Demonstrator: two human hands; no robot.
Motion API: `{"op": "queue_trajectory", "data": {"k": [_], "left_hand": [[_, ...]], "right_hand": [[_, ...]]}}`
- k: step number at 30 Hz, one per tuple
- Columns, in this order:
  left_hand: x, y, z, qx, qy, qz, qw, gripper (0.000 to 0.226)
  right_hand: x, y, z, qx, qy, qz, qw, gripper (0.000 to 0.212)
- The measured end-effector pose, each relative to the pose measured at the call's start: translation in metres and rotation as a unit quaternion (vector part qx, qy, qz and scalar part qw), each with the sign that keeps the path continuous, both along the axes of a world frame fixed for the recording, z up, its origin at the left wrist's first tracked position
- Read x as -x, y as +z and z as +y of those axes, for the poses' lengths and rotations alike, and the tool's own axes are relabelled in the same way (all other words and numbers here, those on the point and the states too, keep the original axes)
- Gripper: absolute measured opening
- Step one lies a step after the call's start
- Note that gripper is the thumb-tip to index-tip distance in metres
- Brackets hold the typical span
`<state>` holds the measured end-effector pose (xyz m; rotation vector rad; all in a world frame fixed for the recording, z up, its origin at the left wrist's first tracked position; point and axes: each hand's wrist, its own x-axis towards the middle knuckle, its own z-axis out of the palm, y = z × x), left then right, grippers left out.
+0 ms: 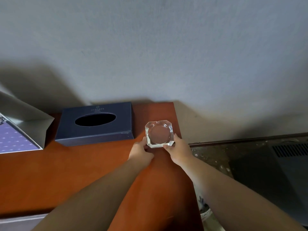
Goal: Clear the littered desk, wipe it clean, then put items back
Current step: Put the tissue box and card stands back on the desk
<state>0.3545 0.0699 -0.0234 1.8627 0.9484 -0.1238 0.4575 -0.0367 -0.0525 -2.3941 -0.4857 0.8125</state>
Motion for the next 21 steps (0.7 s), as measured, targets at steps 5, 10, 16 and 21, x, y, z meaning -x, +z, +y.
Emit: {"op": "queue_trajectory", "data": {"k": [5,10,16,21], "left_hand": [[0.001,0.002,0.0,0.031,0.022,-0.004,0.999,0.061],[0.001,0.003,0.0,0.064,0.04,-0.005,0.997,0.066],[-0.001,0.002,0.001,0.081,0.045,-0.008,0.996,0.065],[-0.001,0.0,0.001,0.076,0.047,-0.008,0.996,0.067]], "right_hand": [[0.004,-0.009,-0.001,-0.016,-0.016,-0.008,1.0,0.064],[0.005,-0.011,-0.002,-0.018,-0.024,-0.02,0.999,0.061],[0.004,-0.014,-0.002,-0.024,-0.026,-0.022,0.999,0.06],[0.003,-0.014,-0.002,-0.037,-0.028,-0.022,0.999,0.054]]}}
